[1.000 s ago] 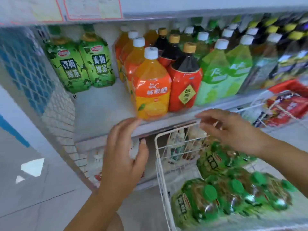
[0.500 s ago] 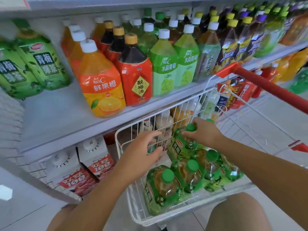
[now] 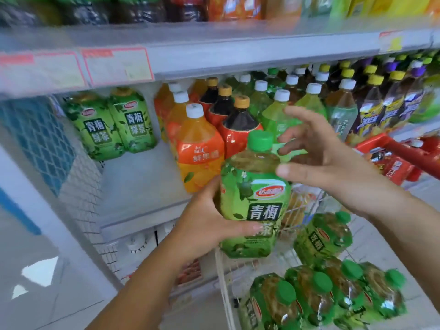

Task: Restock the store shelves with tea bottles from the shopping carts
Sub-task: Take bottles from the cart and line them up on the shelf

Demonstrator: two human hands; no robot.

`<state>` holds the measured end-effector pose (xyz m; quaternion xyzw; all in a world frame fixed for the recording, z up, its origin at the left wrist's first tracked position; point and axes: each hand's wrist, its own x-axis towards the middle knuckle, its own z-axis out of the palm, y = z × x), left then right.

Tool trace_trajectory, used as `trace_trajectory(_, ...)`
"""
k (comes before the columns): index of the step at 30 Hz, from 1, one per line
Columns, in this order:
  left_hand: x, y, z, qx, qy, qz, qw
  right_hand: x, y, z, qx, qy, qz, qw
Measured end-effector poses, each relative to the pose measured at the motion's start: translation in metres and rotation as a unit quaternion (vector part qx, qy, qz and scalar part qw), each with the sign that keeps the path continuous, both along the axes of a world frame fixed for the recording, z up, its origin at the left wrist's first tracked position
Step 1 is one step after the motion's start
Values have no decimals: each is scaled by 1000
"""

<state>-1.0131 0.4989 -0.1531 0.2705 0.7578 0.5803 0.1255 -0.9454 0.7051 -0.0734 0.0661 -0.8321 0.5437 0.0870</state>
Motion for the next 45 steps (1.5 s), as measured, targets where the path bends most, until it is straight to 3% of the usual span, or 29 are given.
trace_trajectory(3,-3,-38,18,40,6,44,998,-7,-46,-27,80,-93,63,990)
trace_trajectory(10,-14,-132,42,-7,94,178,979,-64,-155,-41,25,7,51,998)
trace_trajectory(12,-15,-159,47,-33,184,262,947,-88,-177,-44,9,16,57,998)
trace_trajectory(15,-18,-194,41,-39,341,414,843,-130,-204,-54,17,29,65,997)
trace_trajectory(17,-27,-210,28,-29,353,453,818,-159,-216,-63,16,31,66,997)
trace_trajectory(22,-55,-214,17,-22,283,400,872,-220,-239,-88,5,35,65,997)
trace_trajectory(31,-82,-197,7,37,335,446,829,-288,-266,-108,-43,-23,87,995)
trace_trajectory(39,-85,-197,2,42,327,465,821,-310,-280,-119,-80,-22,67,994)
trace_trajectory(45,-81,-197,5,23,304,461,833,-303,-272,-108,11,-45,77,996)
